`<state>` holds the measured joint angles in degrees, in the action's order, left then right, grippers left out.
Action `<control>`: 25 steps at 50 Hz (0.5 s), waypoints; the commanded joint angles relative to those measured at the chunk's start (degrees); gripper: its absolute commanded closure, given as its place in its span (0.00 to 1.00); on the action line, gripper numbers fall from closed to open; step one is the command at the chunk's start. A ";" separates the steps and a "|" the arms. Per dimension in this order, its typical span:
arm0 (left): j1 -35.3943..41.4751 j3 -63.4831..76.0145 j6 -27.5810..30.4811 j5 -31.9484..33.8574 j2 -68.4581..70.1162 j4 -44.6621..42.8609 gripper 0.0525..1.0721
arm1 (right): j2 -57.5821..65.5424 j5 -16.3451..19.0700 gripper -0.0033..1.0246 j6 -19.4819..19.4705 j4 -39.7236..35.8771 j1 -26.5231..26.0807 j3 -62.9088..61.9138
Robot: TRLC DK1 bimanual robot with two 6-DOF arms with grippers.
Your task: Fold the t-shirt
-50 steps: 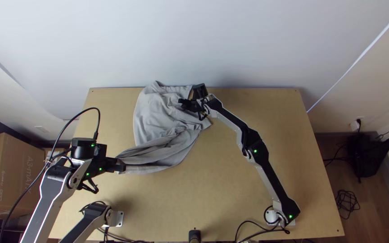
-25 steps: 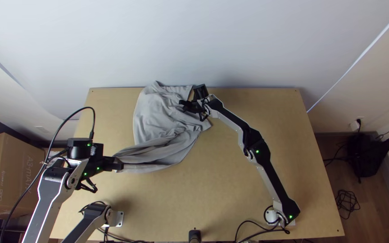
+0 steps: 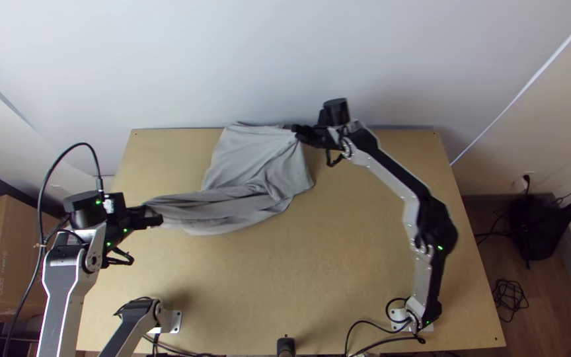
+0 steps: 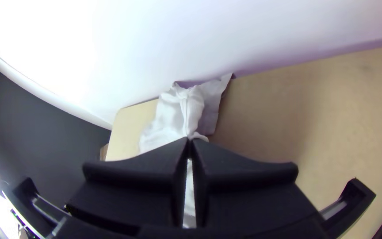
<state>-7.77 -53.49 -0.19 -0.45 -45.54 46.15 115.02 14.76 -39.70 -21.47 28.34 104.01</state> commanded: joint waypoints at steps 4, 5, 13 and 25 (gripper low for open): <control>-2.34 -3.28 -1.66 0.36 -2.01 -5.46 0.97 | -14.04 -2.20 0.97 3.93 0.38 -3.20 -10.58; -2.34 -3.99 -2.54 0.36 -2.45 -5.81 0.97 | -15.88 -2.72 0.97 4.46 0.38 -3.38 -11.98; -2.34 -10.84 -5.70 0.36 -6.05 -8.09 0.97 | -29.15 -5.80 0.97 7.27 1.44 -6.01 -21.21; -0.84 -22.27 -6.93 0.36 -9.13 -10.56 0.97 | -45.76 -8.35 0.97 9.38 -3.84 -8.83 -25.08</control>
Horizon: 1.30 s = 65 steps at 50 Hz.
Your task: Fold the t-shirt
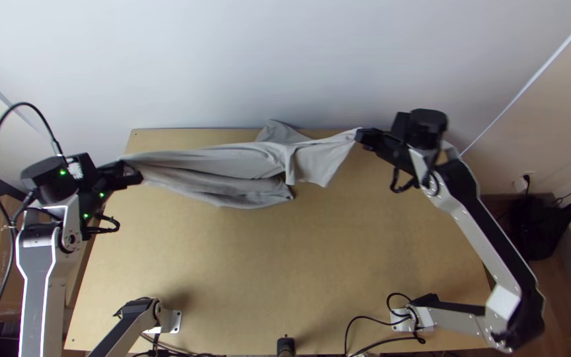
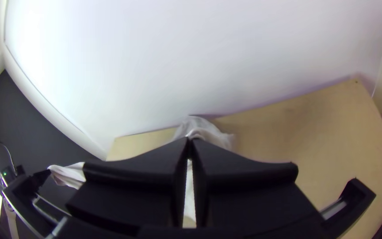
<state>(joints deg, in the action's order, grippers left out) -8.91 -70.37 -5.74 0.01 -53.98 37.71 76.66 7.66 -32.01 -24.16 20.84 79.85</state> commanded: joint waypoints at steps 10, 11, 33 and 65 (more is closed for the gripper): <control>0.73 -12.34 -1.38 -0.71 0.01 -4.58 0.97 | -19.09 -1.24 0.97 3.09 -4.40 -4.41 -0.40; 0.91 -12.86 -1.29 -0.71 0.27 -4.58 0.97 | -19.97 -1.24 0.97 3.09 -4.40 -4.84 -0.40; 2.84 -18.31 -1.38 -0.01 18.20 -9.59 0.97 | -41.51 -1.60 0.97 8.54 -2.38 -10.12 5.31; 3.28 -12.86 -4.81 2.36 32.62 3.68 0.98 | -47.48 -0.45 0.98 4.94 -10.11 -13.99 4.70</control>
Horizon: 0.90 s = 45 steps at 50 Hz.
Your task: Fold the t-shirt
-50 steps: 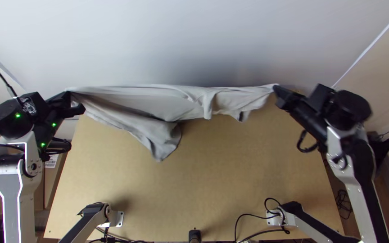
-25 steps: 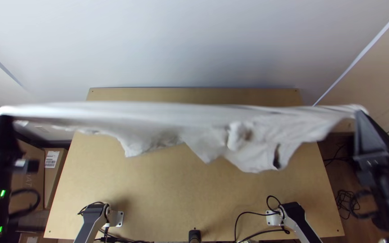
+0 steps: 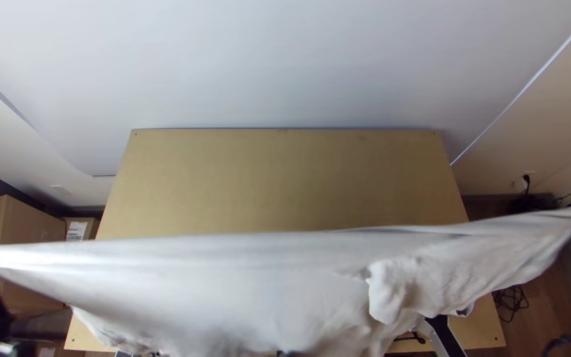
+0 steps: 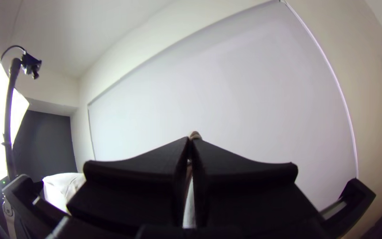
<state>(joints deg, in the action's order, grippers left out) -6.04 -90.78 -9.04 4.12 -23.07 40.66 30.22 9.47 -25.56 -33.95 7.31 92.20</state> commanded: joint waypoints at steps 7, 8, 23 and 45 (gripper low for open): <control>2.53 22.49 -1.51 -1.75 4.35 0.47 0.98 | -2.27 -1.74 0.98 -3.18 2.84 1.65 -22.07; 2.88 24.25 -1.51 -1.75 4.70 0.03 0.97 | -2.36 -1.74 0.98 -3.27 3.37 1.92 -23.56; 3.58 50.27 -0.54 0.98 2.50 -13.07 0.98 | 3.36 -1.56 0.98 -5.11 17.52 4.82 -51.95; 3.93 55.54 0.16 1.15 -39.68 -44.18 0.97 | 48.44 0.72 0.98 -6.17 46.87 2.71 -51.60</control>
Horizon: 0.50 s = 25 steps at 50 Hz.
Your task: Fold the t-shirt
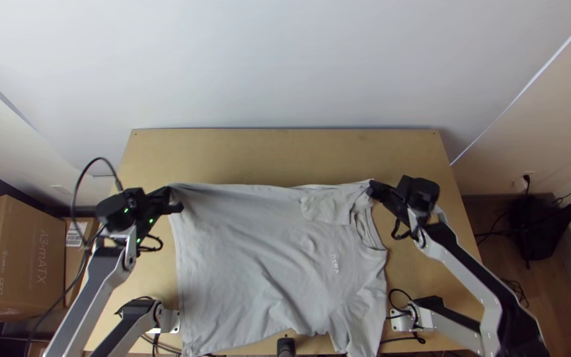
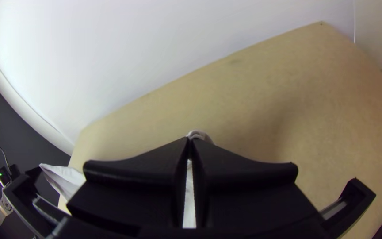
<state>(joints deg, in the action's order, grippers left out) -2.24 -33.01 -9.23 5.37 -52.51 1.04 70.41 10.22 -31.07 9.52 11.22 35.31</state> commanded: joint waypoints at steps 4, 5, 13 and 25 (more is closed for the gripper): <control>0.13 -5.48 0.88 -0.09 -18.68 -7.89 0.97 | 15.37 -0.02 0.98 -0.40 5.07 -1.82 9.95; 0.13 -6.45 1.06 -0.09 -20.53 -8.16 0.97 | 16.95 -0.02 0.98 -0.31 5.25 -1.91 11.18; 0.13 -16.47 1.85 -0.09 -35.12 -10.79 0.98 | 29.17 -0.02 0.98 0.66 6.48 -3.49 21.20; 0.13 -31.32 2.20 -0.18 -50.67 -10.97 0.97 | 42.09 -0.11 0.98 3.12 6.48 -4.90 33.77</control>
<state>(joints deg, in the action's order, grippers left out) -2.17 -59.18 -7.88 5.39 -98.39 -8.69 108.16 10.52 -29.50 14.57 7.31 64.51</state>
